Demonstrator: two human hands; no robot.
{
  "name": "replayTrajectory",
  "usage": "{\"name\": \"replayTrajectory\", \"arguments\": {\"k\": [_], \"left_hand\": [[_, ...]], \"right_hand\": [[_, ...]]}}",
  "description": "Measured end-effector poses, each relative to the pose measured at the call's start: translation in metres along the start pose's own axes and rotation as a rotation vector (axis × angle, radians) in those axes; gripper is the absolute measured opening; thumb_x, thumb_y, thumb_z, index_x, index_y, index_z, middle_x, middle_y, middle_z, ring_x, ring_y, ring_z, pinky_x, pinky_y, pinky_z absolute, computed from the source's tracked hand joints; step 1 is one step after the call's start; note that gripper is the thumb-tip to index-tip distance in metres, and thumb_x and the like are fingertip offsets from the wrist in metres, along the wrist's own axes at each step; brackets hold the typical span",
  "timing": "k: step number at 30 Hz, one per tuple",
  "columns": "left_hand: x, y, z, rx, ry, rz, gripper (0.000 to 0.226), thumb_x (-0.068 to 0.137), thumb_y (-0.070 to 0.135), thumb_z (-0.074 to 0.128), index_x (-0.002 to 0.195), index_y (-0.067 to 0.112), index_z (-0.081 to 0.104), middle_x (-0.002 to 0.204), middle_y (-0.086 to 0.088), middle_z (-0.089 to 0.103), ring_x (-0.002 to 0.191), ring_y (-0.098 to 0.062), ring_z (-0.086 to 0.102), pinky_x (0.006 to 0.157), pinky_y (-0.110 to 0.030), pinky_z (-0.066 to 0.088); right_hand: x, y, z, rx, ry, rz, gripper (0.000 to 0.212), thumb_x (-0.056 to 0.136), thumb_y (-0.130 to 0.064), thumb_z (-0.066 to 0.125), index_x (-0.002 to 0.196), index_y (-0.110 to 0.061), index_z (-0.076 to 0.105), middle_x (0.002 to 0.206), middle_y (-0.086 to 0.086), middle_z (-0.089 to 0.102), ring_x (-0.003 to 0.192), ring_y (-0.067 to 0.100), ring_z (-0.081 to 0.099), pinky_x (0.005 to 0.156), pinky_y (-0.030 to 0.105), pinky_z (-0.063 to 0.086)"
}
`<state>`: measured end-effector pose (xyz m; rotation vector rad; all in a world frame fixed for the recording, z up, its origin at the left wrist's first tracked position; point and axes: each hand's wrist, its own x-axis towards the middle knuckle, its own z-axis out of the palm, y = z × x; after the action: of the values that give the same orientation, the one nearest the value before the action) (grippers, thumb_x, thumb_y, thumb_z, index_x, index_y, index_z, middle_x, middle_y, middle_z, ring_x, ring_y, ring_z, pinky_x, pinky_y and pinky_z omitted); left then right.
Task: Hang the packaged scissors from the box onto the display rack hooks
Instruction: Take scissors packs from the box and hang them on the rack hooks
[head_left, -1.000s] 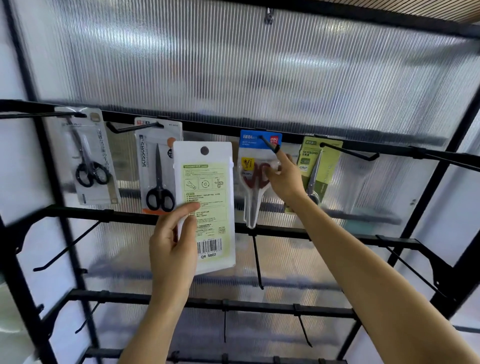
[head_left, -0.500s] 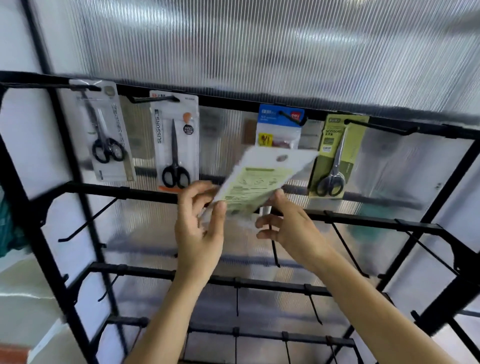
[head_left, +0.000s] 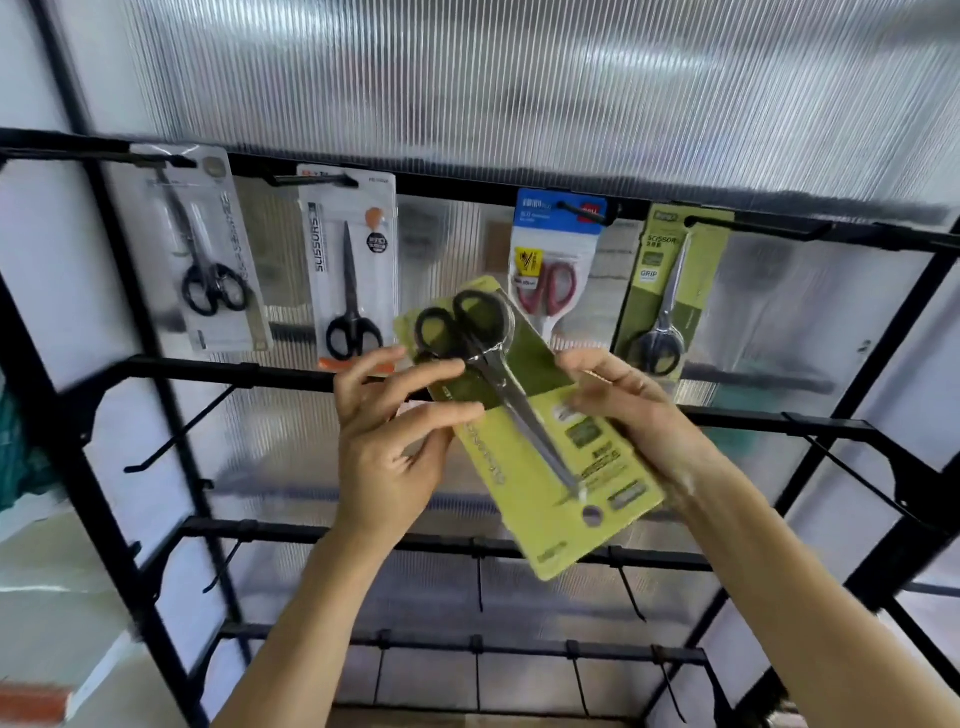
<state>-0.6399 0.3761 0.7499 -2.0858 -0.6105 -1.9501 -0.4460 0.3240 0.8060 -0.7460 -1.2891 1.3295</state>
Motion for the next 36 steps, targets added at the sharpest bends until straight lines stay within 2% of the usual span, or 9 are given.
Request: {"name": "replayTrajectory", "arguments": {"k": [5,8,13,18,22,25,28,31,36], "left_hand": [[0.001,-0.002,-0.005,0.045,-0.016,-0.363,0.06,0.075,-0.004,0.039,0.123,0.03,0.047,0.138,0.007,0.036,0.128,-0.009,0.028,0.111,-0.032,0.019],[0.009,0.005,-0.01,0.142,-0.179,-0.275,0.053,0.075,0.012,0.039,0.126,0.021,0.047,0.127,0.002,0.051,0.124,-0.019,0.035,0.101,-0.027,0.02],[0.022,0.014,-0.007,0.292,-0.275,-0.247,0.058,0.08,0.044,0.051,0.127,0.009,0.052,0.119,-0.006,0.06,0.113,-0.02,0.045,0.096,-0.036,0.041],[0.015,0.012,0.014,0.252,-0.428,-0.295,0.036,0.08,0.039,0.066,0.102,0.011,0.065,0.077,-0.002,0.07,0.066,-0.021,0.064,0.053,-0.018,0.039],[0.0,0.013,0.019,-0.319,-0.176,-0.836,0.015,0.078,0.03,0.07,0.089,0.022,0.065,0.072,0.014,0.066,0.074,-0.01,0.062,0.062,-0.008,0.043],[-0.003,0.029,0.024,-0.774,-0.032,-1.081,0.017,0.071,0.029,0.065,0.088,0.027,0.065,0.08,0.014,0.071,0.084,-0.007,0.066,0.075,-0.022,0.052],[-0.002,0.049,0.037,-0.942,-0.048,-1.084,0.013,0.076,0.027,0.07,0.089,0.027,0.069,0.088,0.009,0.073,0.09,-0.011,0.067,0.078,-0.025,0.055],[0.003,0.069,0.052,-0.999,-0.128,-1.024,0.02,0.075,0.029,0.057,0.093,0.024,0.063,0.086,0.01,0.073,0.085,-0.008,0.067,0.071,-0.02,0.054],[0.015,0.1,0.074,-0.957,-0.254,-0.808,0.012,0.078,0.026,0.06,0.09,0.023,0.06,0.075,0.014,0.068,0.073,0.0,0.063,0.065,-0.013,0.049]], "right_hand": [[0.007,-0.015,-0.001,-0.877,0.166,-0.138,0.048,0.079,0.018,0.054,0.086,-0.029,0.057,0.08,-0.017,0.068,0.071,0.0,0.063,0.068,0.016,0.051],[0.011,-0.03,-0.001,-1.212,0.202,-0.227,0.039,0.083,0.01,0.051,0.1,-0.024,0.056,0.103,-0.007,0.063,0.096,0.008,0.059,0.088,0.019,0.045],[0.019,-0.046,0.011,-1.648,-0.004,-0.481,0.031,0.083,0.008,0.049,0.104,-0.011,0.063,0.096,0.008,0.065,0.086,0.023,0.061,0.078,0.032,0.051],[0.033,-0.042,0.028,-1.864,-0.244,-0.86,0.028,0.074,0.012,0.06,0.094,-0.007,0.066,0.089,0.011,0.066,0.091,0.028,0.057,0.076,0.04,0.05],[0.025,-0.028,0.025,-1.607,0.328,-1.15,0.025,0.083,-0.006,0.058,0.106,-0.012,0.064,0.117,0.007,0.058,0.114,0.024,0.04,0.096,0.032,0.036],[0.006,-0.01,0.02,-1.202,0.554,-0.741,0.043,0.084,-0.025,0.063,0.123,-0.028,0.046,0.123,-0.009,0.043,0.114,0.015,0.041,0.098,0.022,0.035],[-0.008,-0.002,0.015,-0.721,0.415,-0.349,0.036,0.084,-0.033,0.057,0.118,-0.03,0.046,0.104,-0.019,0.057,0.091,-0.001,0.058,0.079,0.019,0.053],[-0.021,-0.009,0.001,-0.742,0.424,-0.43,0.01,0.092,-0.018,0.051,0.09,-0.021,0.06,0.068,-0.019,0.061,0.062,-0.003,0.055,0.058,0.008,0.043],[-0.044,-0.027,-0.024,-0.539,0.47,-0.457,0.04,0.084,-0.045,0.06,0.083,-0.006,0.056,0.071,0.021,0.054,0.067,0.021,0.049,0.061,0.031,0.045]]}}
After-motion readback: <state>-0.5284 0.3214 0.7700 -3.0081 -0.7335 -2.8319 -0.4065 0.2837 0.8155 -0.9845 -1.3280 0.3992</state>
